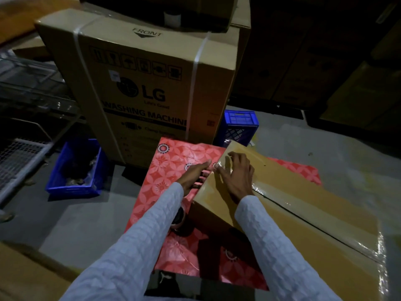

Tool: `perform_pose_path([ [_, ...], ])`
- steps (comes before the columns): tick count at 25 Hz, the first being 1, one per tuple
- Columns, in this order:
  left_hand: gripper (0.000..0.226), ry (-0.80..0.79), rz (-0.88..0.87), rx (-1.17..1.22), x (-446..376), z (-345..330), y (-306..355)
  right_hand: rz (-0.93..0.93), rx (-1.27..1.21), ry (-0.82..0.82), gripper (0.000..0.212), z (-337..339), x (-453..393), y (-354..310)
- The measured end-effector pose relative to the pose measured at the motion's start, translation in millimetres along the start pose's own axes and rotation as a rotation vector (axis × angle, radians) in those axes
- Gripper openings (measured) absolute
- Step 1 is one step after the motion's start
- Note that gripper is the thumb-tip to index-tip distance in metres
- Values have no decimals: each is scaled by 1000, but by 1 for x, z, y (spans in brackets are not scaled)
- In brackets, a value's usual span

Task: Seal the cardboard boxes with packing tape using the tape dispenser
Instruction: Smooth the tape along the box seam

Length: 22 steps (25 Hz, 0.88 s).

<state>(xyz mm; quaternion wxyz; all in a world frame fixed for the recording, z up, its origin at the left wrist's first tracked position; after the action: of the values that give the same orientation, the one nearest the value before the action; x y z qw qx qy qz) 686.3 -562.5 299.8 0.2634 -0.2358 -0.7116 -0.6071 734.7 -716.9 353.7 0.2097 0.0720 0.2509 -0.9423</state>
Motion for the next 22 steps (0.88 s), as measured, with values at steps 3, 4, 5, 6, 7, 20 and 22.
perform_pose_path([
  [3,36,-39,-14,-63,-22,-2,13,11,33,16,62,-10,2,6],
  [4,33,-64,11,-42,-29,-2,10,20,47,23,63,-12,5,7],
  [5,32,-83,36,-12,-34,-2,7,23,51,30,64,-13,6,8],
  [6,33,-89,55,17,-38,-1,4,21,48,36,64,-14,6,9],
  [7,32,-85,63,37,-41,0,2,15,34,43,64,-14,5,10],
  [20,17,117,166,-125,-32,7,3,11,-13,63,49,-12,5,10],
  [22,18,120,177,-171,-22,8,5,11,-21,72,47,-9,4,10],
])
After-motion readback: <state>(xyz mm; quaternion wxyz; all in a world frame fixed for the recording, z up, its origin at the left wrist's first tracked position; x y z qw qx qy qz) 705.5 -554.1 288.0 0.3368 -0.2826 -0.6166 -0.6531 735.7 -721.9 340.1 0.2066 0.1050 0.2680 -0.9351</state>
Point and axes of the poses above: each hand's wrist, its own x-axis away from the middle knuckle, its own z-axis out of the back of the hand, y = z × x, the point moved 7 cm from there along -x, towards the middle knuckle, and after that the axes turned 9 degrees about z, right-handed, at the moved point
